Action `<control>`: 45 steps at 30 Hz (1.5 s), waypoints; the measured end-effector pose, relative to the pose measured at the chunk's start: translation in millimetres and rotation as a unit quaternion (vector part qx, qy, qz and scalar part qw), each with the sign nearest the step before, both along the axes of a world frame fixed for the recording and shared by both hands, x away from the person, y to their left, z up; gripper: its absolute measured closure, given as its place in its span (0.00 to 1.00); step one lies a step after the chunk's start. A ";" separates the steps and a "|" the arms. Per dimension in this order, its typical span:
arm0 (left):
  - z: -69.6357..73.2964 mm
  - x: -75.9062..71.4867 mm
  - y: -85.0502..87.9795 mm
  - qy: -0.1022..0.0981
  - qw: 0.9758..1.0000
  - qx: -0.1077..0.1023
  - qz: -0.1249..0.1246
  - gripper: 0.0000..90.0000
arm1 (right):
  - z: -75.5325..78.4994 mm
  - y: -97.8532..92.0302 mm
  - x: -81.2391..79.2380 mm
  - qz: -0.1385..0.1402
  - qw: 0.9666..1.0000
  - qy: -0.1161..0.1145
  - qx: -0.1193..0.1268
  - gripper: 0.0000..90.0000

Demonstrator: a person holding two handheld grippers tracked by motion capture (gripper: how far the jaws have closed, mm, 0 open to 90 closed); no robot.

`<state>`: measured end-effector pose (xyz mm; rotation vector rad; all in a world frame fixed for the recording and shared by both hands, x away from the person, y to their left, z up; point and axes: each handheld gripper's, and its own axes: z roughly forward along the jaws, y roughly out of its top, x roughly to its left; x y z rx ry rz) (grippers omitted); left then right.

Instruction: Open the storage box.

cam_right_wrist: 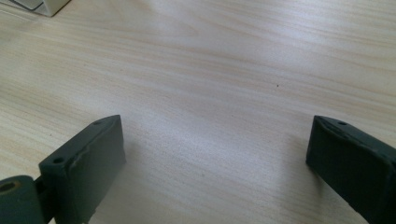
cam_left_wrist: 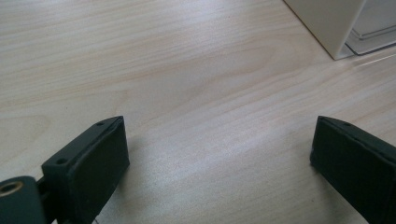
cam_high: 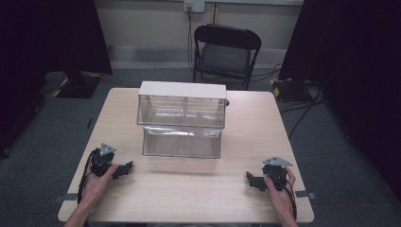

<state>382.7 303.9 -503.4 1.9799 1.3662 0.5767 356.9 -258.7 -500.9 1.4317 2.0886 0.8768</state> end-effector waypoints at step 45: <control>0.0 0.2 0.2 0.000 1.000 0.001 -0.001 0.04 | 46.9 52.8 -4.4 0.091 0.994 -0.039 0.054 0.16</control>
